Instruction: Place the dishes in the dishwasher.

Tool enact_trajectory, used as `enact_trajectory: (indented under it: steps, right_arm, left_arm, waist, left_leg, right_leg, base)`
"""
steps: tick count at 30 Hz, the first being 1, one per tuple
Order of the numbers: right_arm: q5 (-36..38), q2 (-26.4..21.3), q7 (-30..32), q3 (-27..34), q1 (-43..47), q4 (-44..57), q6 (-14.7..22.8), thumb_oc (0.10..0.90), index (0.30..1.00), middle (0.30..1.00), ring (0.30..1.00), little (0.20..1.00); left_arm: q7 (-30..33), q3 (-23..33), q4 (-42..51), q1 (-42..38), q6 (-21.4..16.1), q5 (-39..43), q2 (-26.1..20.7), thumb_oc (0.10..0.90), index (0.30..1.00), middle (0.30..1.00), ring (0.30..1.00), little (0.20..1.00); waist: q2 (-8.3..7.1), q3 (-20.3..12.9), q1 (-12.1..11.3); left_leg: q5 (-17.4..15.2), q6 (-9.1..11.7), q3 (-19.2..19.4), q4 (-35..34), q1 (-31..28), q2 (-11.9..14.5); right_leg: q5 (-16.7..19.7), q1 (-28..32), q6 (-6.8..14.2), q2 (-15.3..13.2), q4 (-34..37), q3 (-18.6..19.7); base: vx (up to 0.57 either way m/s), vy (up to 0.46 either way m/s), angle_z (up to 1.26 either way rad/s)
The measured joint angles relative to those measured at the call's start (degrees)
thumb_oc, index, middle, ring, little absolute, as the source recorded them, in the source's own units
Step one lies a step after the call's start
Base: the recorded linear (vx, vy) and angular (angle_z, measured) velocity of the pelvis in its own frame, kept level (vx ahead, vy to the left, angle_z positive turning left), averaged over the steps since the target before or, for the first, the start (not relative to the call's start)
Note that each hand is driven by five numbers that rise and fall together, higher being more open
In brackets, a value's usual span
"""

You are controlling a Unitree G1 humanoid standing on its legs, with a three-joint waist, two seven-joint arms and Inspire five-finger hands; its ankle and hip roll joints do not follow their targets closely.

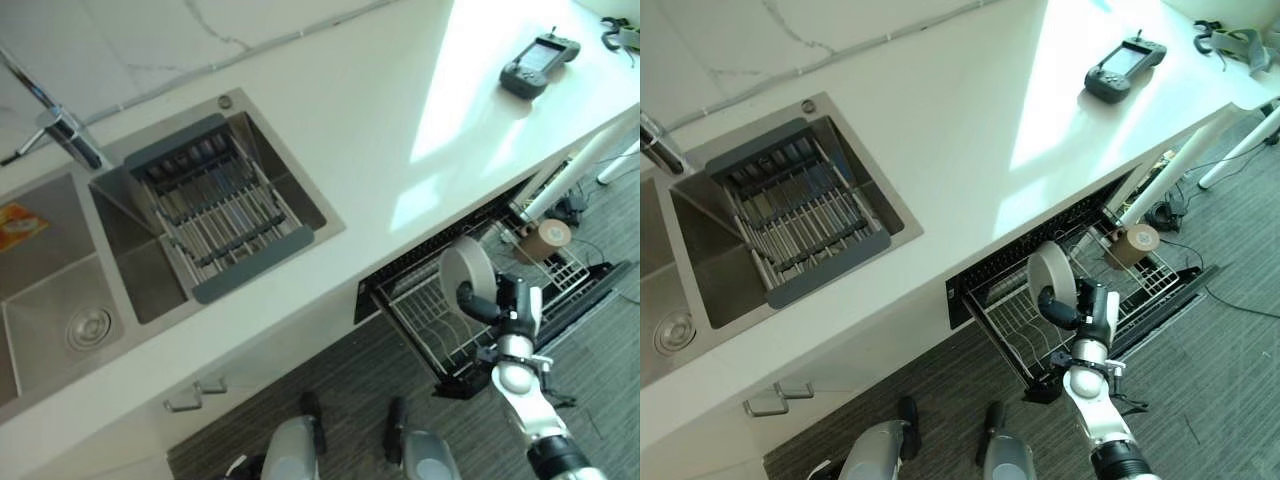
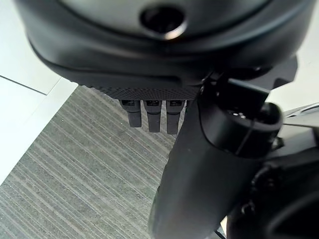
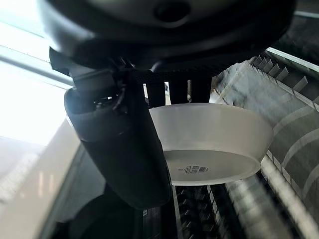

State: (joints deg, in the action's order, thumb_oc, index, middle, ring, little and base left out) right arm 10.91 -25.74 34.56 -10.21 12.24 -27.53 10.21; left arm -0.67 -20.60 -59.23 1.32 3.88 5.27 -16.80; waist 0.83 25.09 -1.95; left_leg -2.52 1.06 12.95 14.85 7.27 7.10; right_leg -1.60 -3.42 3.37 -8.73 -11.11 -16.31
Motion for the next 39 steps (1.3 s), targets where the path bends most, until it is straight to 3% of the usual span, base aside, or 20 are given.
enact_trajectory:
  steps: [3,10,16,20,29,30,31,35,38,39]
  right_arm:
    - [-4.9,-0.8,3.8,-1.1,5.0,-2.3,-3.1,0.4,0.3,0.3,0.3,0.3]
    - [-21.5,-3.4,12.8,-7.9,16.0,-15.5,-9.8,0.4,0.3,0.3,0.3,0.3]
    - [-35.1,-9.4,14.0,-16.7,21.0,-20.9,-12.5,0.4,0.3,0.3,0.3,0.3]
    - [-35.1,-9.3,14.0,-21.1,23.4,-24.8,-13.8,0.4,0.3,0.3,0.3,0.3]
    - [-30.6,-2.8,12.7,-20.6,23.9,-27.4,-15.8,0.4,0.3,0.3,0.3,0.3]
    - [-29.5,-1.9,12.4,-20.3,23.7,-27.4,-15.6,0.577,0.566,0.566,0.566,0.566]
    - [-28.5,-1.0,12.3,-19.6,23.7,-27.4,-15.4,0.8,0.9,0.9,0.9,0.9]
    - [-21.1,0.9,8.2,-16.2,23.7,-27.5,-15.7,0.8,0.9,0.9,0.9,0.9]
    - [-12.4,0.5,-1.4,-13.0,24.9,-28.5,-12.9,0.8,0.9,0.9,0.9,0.9]
    - [-10.0,-1.1,-8.9,-12.2,25.2,-28.9,-11.9,0.8,0.9,0.9,0.9,0.9]
  left_arm:
    - [0.0,-1.2,-1.2,-1.9,-0.1,-1.6,-0.3,0.8,0.9,0.9,0.9,0.9]
    - [-0.1,-3.0,-3.5,-7.3,-1.6,-1.5,-0.3,0.8,0.9,0.9,0.9,0.9]
    - [-0.2,-4.0,-3.8,-9.9,-2.8,-1.5,-0.5,0.8,0.9,0.9,0.9,0.9]
    - [-0.2,-5.2,-3.7,-11.8,-3.1,-1.1,-1.1,0.8,0.9,0.9,0.9,0.9]
    - [0.2,-5.3,-3.2,-12.9,-4.0,1.3,-2.0,0.8,0.9,0.9,0.9,0.9]
    - [0.2,-5.3,-3.2,-13.1,-4.0,1.3,-2.0,0.8,0.9,0.9,0.9,0.9]
    - [0.2,-5.3,-3.2,-13.2,-4.0,1.3,-2.0,0.8,0.9,0.9,0.9,0.9]
    - [0.4,-5.4,-3.0,-13.7,-3.9,1.4,-2.5,0.8,0.9,0.9,0.9,0.9]
    - [0.5,-6.2,-2.6,-14.0,-2.2,3.6,-3.3,0.8,0.9,0.9,0.9,0.9]
    - [0.2,-6.1,-0.9,-14.0,-1.2,4.2,-4.4,0.8,0.9,0.9,0.9,0.9]
  waist:
    - [0.21,1.0,-0.4]
    - [2.38,3.9,-3.1]
    - [3.35,5.5,-4.4]
    - [3.25,5.6,-6.2]
    - [3.04,5.7,-5.8]
    - [3.04,5.7,-5.8]
    - [3.04,5.7,-5.4]
    - [2.97,5.6,-4.5]
    - [2.34,5.5,-4.2]
    - [1.72,5.3,-4.1]
  left_leg:
    - [-0.2,-0.3,-0.7,1.0,0.9,-0.2]
    - [0.0,-0.8,-2.2,2.3,3.9,-0.3]
    - [1.0,-1.4,-3.1,2.9,8.1,-0.9]
    - [1.6,-1.6,-3.9,3.0,9.7,-1.3]
    - [3.1,-2.7,-3.9,1.8,12.0,-3.0]
    - [3.1,-2.7,-3.9,1.8,12.1,-3.1]
    - [3.1,-2.7,-3.9,1.8,12.2,-3.2]
    - [3.1,-2.8,-3.7,1.7,12.2,-3.2]
    - [3.1,-2.7,-3.7,1.8,11.7,-3.3]
    - [2.9,-2.4,-4.1,1.7,11.4,-3.2]
  right_leg:
    - [0.3,-0.1,0.0,-0.2,0.0,-0.6]
    - [0.7,-1.4,-0.1,-0.3,-0.1,-1.9]
    - [1.0,-5.6,0.0,-1.0,-2.1,-2.6]
    - [0.6,-7.3,-0.1,-1.6,-3.4,-3.2]
    - [0.0,-10.9,-0.2,-3.5,-5.4,-2.8]
    - [0.0,-11.2,-0.2,-3.6,-5.5,-2.8]
    - [0.0,-11.3,-0.1,-3.7,-5.6,-2.7]
    - [-0.3,-11.6,-0.1,-4.1,-6.3,-2.4]
    - [-1.0,-11.6,-0.1,-4.1,-7.6,-2.1]
    - [-1.7,-11.6,-0.3,-4.2,-8.7,-2.1]
  base:
    - [-0.03,0.036,0.1]
    - [-0.07,0.003,0.1]
    - [-0.1,0.0,0.09]
    - [-0.07,0.012,0.1]
    - [-0.02,0.042,0.05]
    - [0.01,0.039,0.01]
    - [0.0,0.0,0.0]
    - [0.01,-0.003,-0.01]
    - [0.05,-0.058,0.01]
    - [0.07,-0.123,0.11]
